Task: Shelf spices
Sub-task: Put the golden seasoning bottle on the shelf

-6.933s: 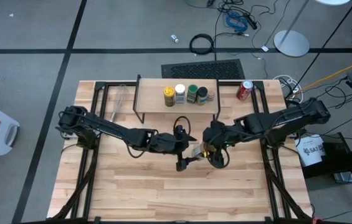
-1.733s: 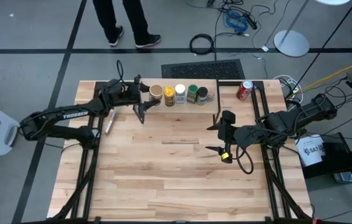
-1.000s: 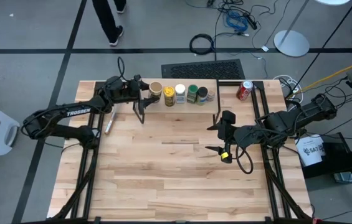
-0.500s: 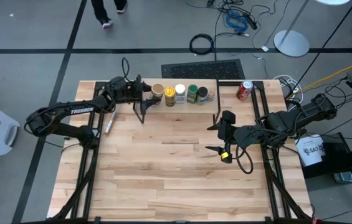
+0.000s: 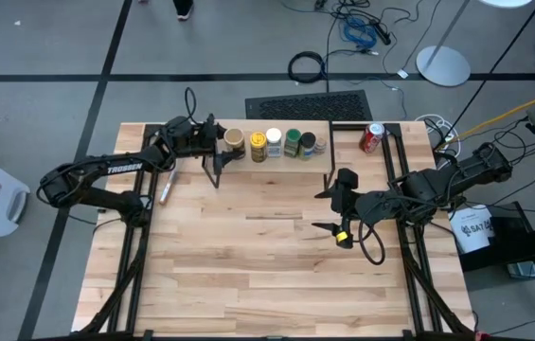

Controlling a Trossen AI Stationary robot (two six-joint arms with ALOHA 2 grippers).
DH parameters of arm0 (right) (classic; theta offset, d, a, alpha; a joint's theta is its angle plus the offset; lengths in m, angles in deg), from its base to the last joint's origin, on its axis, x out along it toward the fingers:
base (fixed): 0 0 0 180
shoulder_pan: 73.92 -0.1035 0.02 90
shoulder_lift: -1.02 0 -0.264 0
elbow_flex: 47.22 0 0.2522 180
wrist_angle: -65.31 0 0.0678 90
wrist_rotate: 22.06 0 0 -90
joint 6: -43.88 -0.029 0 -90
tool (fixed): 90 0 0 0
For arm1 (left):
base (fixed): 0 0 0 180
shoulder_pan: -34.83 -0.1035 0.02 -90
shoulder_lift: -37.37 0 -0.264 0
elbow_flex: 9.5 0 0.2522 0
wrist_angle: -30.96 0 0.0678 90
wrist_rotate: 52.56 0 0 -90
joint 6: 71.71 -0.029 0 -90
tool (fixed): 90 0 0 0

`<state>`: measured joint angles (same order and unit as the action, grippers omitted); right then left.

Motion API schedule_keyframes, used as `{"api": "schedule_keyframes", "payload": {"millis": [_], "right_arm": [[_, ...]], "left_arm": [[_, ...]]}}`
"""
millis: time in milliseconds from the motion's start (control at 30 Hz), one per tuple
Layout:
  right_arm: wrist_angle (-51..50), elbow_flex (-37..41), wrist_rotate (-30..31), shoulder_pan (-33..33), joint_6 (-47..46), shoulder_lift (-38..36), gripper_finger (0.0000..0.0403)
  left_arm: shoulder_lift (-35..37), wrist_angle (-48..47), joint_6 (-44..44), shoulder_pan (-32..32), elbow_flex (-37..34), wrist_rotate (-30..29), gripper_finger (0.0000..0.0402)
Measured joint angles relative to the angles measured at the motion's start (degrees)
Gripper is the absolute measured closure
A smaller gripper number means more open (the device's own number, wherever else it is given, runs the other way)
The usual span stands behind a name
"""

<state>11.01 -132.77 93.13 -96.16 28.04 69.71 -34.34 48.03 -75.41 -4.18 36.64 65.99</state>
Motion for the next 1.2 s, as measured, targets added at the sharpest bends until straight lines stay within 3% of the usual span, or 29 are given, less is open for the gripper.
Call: {"api": "schedule_keyframes", "payload": {"millis": [800,1200], "right_arm": [[0.0,0.0,0.0,0.0,0.0,0.0,0.0077],[0.0,0.0,0.0,0.0,0.0,0.0,0.0077]], "left_arm": [[3.9,-1.3,-0.8,0.0,0.0,0.2,0.0068],[4.0,-1.5,-2.6,0.0,0.0,1.3,0.0119]]}}
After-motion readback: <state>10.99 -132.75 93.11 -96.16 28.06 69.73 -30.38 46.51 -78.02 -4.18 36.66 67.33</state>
